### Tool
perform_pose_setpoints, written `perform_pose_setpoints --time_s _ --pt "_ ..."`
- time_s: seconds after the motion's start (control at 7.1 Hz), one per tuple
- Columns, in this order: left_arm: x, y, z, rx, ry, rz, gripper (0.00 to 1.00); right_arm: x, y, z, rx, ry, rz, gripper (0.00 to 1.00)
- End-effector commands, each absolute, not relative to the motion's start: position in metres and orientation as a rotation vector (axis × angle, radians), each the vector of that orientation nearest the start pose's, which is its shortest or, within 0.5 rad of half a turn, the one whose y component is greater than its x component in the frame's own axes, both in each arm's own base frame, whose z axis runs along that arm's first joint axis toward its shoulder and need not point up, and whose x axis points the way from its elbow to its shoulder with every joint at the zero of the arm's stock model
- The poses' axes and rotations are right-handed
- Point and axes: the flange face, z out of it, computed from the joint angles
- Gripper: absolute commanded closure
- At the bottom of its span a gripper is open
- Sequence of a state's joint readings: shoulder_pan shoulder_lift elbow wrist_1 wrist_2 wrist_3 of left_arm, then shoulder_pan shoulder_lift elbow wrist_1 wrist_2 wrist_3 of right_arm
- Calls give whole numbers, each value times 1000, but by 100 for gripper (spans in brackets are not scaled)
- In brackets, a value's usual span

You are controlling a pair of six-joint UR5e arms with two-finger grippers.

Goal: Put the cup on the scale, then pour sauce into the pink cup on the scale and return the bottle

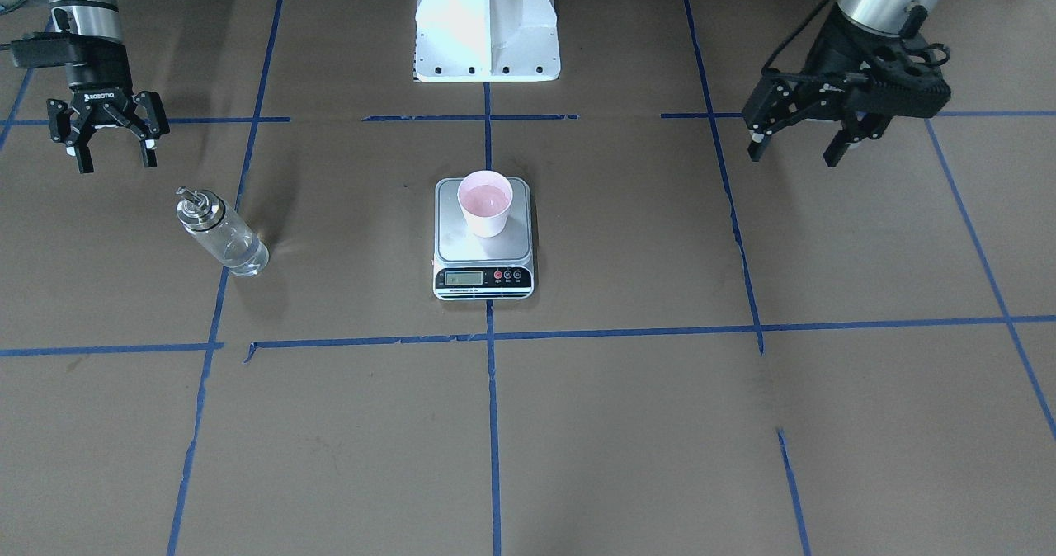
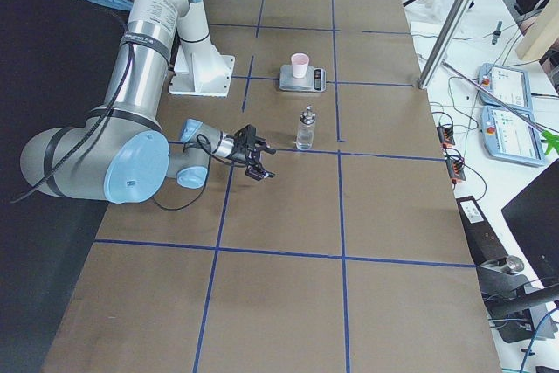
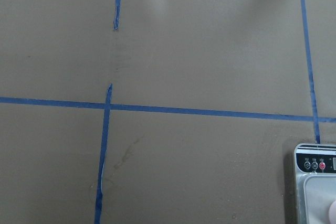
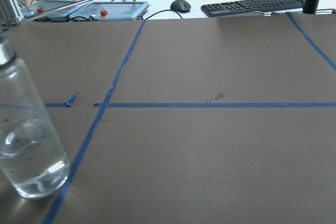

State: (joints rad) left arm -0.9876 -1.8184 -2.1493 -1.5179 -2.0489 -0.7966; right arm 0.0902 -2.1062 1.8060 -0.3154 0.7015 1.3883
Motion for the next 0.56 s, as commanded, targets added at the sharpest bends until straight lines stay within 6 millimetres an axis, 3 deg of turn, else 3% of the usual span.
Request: perform_pose_setpoints --time_s 0.0,0.28,0.42 --pt "132 -484 328 349 743 66 0 -173 -267 666 847 -776 247 0" --pt "49 -511 401 319 756 190 0 -94 -340 676 769 -779 178 0" --pt "4 -528 446 317 747 234 0 -50 -408 652 692 -811 162 0"
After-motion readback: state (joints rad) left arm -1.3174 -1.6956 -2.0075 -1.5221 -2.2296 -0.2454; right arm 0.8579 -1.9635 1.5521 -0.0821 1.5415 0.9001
